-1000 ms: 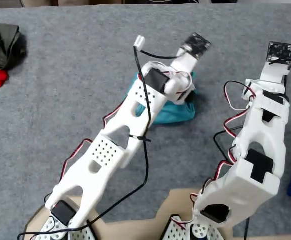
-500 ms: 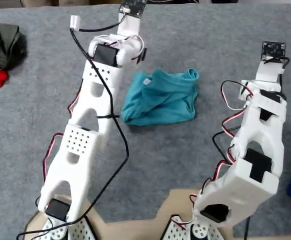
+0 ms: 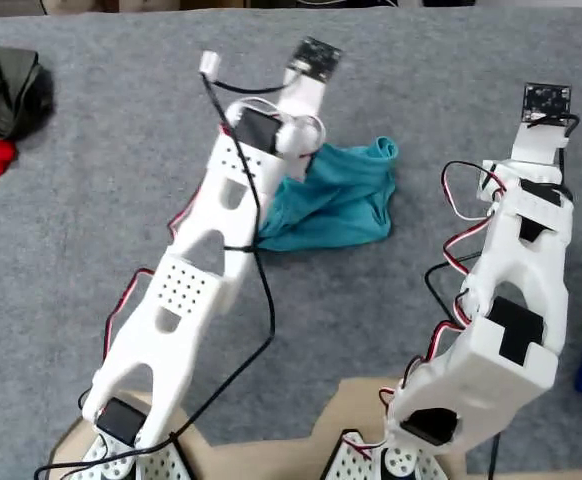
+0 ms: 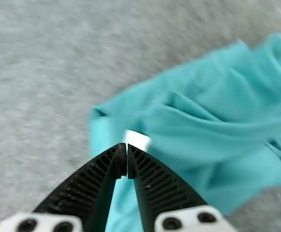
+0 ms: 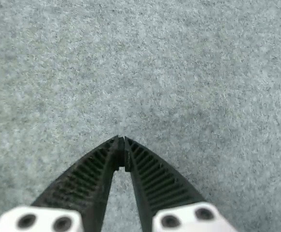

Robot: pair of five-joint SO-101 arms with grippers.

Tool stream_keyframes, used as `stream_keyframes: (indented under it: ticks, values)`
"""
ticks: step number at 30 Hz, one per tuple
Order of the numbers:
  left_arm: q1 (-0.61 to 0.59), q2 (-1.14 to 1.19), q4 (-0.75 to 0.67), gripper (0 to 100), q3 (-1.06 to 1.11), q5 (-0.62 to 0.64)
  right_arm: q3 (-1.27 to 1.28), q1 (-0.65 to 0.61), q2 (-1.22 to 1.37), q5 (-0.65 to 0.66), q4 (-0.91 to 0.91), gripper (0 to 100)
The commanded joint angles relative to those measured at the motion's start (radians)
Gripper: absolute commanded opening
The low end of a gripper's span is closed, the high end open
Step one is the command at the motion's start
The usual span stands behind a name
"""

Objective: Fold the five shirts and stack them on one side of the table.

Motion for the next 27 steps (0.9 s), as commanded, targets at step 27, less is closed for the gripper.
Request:
stream_keyframes:
  ticks: [27]
  values:
    - [0.229,-0.021,0.127,2,-0.023,0.031,-0.099,0.094,-0.004,0.002,-0.002,0.9]
